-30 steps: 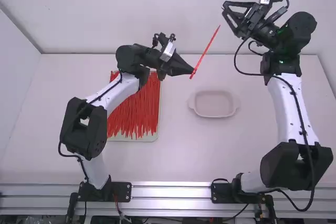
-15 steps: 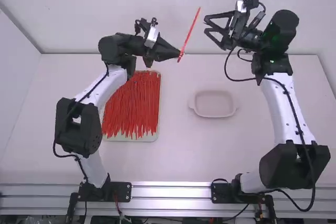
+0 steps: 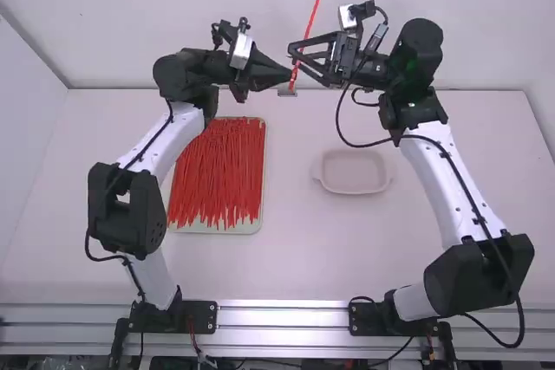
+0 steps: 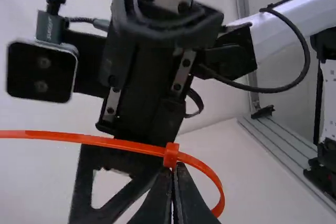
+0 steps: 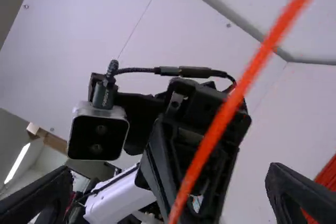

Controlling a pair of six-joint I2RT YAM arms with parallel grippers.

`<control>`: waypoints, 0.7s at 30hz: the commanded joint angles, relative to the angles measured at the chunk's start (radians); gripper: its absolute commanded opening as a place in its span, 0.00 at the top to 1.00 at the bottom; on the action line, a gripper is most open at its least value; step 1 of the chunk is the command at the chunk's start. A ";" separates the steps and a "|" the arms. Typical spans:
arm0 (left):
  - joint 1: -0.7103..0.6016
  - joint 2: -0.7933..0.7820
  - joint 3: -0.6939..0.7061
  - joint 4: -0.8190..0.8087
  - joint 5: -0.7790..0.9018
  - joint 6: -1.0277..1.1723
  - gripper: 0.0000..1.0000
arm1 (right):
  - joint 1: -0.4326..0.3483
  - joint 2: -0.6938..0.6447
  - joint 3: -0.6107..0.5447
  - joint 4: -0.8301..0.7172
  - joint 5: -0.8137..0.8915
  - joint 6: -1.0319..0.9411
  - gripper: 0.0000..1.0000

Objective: Fasten the cable tie

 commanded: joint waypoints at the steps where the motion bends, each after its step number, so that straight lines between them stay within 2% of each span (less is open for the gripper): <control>1: 0.008 -0.010 0.030 0.011 -0.022 -0.008 0.98 | -0.006 0.000 0.030 0.005 0.008 -0.006 0.19; 3: 0.007 -0.010 0.029 0.010 -0.029 -0.010 0.98 | 0.000 0.000 0.030 0.005 0.008 -0.005 0.39; 6: 0.010 -0.010 0.029 0.006 -0.028 -0.010 0.98 | 0.000 0.000 0.030 0.005 0.005 -0.006 0.60; 8: 0.004 -0.010 0.029 0.000 -0.029 -0.010 0.98 | -0.001 0.000 0.030 0.002 -0.001 -0.005 0.67; 10: 0.004 -0.010 0.029 0.002 -0.029 -0.010 0.98 | -0.001 0.000 0.030 0.002 -0.004 -0.006 0.69; 13: 0.005 -0.010 0.029 -0.001 -0.037 -0.010 0.98 | 0.006 0.000 0.030 0.002 -0.003 -0.005 0.84; 15: 0.005 -0.010 0.029 0.003 -0.037 -0.010 0.98 | 0.008 0.000 0.030 0.002 -0.004 -0.006 1.00; 21: 0.005 -0.010 0.029 -0.018 -0.051 -0.003 0.98 | -0.002 0.000 0.030 0.002 -0.010 -0.006 1.00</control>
